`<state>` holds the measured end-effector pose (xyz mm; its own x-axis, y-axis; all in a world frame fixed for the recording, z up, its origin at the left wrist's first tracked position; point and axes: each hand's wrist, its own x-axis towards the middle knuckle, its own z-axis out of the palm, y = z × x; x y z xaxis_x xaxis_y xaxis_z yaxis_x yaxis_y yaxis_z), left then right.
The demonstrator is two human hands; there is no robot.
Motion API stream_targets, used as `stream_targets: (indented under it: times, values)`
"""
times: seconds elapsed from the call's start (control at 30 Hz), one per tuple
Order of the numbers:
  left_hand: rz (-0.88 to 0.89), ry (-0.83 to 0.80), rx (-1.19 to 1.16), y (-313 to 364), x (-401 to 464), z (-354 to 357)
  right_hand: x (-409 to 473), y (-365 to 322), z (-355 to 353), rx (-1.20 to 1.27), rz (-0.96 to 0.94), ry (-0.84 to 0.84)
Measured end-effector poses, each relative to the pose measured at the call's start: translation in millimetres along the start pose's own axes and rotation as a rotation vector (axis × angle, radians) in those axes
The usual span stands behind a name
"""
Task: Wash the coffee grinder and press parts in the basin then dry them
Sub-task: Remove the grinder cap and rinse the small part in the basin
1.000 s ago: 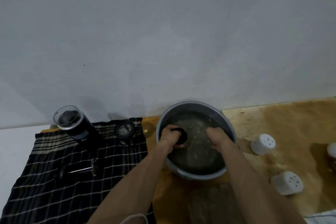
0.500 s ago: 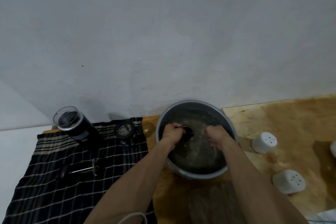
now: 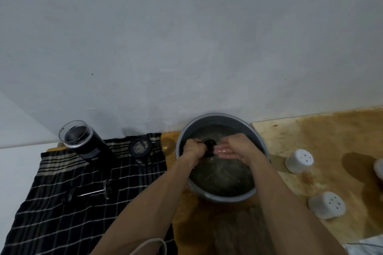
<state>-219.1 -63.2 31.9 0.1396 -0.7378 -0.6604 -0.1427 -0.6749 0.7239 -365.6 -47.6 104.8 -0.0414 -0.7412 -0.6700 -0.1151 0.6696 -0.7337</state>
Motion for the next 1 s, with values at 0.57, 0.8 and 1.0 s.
stream_targets:
  times: [0.57,0.8,1.0]
  values:
    - [0.064,-0.012,0.088,8,-15,2,7,8,7,-0.515,-0.183,0.198]
    - [0.49,0.008,0.296,35,-28,-16,3,8,-2,-0.814,-0.478,0.353]
    - [0.764,0.048,0.265,48,-42,-34,-11,-7,-5,-0.898,-0.699,0.481]
